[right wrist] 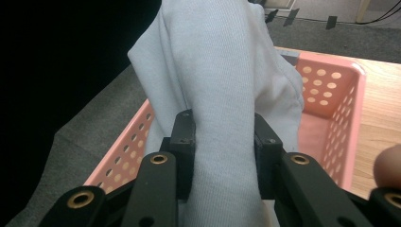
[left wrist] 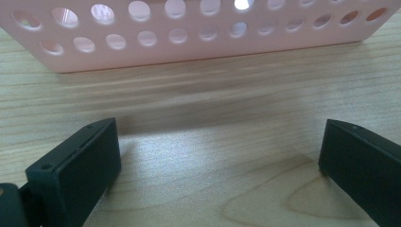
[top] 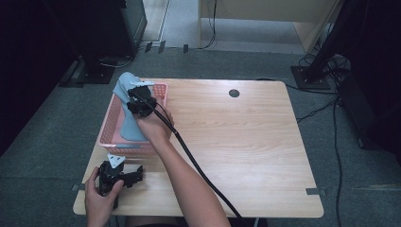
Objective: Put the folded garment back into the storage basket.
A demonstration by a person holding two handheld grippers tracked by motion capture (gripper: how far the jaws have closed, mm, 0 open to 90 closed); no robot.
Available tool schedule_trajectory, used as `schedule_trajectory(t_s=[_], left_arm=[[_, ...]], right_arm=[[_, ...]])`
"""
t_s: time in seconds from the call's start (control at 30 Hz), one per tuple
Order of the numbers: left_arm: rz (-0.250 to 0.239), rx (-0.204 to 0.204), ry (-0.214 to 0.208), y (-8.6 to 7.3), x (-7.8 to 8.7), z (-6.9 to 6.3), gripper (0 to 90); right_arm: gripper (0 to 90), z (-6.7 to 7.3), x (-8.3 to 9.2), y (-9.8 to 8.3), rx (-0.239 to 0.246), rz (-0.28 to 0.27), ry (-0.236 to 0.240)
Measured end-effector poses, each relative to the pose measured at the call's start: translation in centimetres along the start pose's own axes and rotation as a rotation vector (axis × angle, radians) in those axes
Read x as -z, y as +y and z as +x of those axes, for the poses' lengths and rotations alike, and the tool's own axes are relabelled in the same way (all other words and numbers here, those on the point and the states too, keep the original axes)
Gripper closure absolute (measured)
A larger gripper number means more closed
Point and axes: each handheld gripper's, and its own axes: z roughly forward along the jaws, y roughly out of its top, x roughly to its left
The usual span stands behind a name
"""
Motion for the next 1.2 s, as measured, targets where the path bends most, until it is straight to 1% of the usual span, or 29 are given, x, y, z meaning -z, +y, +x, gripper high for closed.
schedule_trajectory(t_s=[0.3,0.47,0.53,0.6,0.63,0.73,0.9,0.97,1.07,1.13,1.2], left_arm=[[-0.001,0.001,-0.001,0.0,0.0,0.0,0.0],[0.000,-0.003,-0.001,0.0,0.0,0.0,0.0],[0.000,-0.002,-0.001,0.0,0.0,0.0,0.0],[0.000,-0.001,-0.001,0.0,0.0,0.0,0.0],[0.000,-0.001,-0.001,0.0,0.0,0.0,0.0],[0.000,-0.002,-0.001,0.0,0.0,0.0,0.0],[-0.001,-0.002,-0.002,0.0,0.0,0.0,0.0],[-0.001,-0.002,-0.002,0.0,0.0,0.0,0.0],[-0.001,-0.002,-0.003,0.0,0.0,0.0,0.0],[0.000,-0.004,-0.003,0.0,0.0,0.0,0.0],[-0.001,-0.003,-0.004,0.0,0.0,0.0,0.0]], right_arm=[[70.1,0.5,-1.1,-0.2,0.013,0.009,0.001],[70.1,0.4,-1.6,-0.2,0.005,0.004,-0.003],[70.0,0.3,-2.2,-0.3,0.002,0.011,-0.009],[70.0,0.2,-2.4,-0.4,-0.005,0.017,-0.008],[70.0,0.1,-2.9,-0.5,-0.021,0.020,-0.005],[70.0,0.2,-3.3,-0.7,-0.038,0.018,0.008],[70.0,0.5,-3.9,-1.0,-0.030,0.024,0.011],[69.9,0.6,-4.2,-1.1,-0.048,0.030,0.026],[69.9,0.8,-4.3,-1.1,-0.052,0.024,0.036],[69.8,1.2,-4.4,-1.0,-0.045,0.018,0.040],[69.8,1.2,-4.7,-1.1,-0.040,0.021,0.039]])
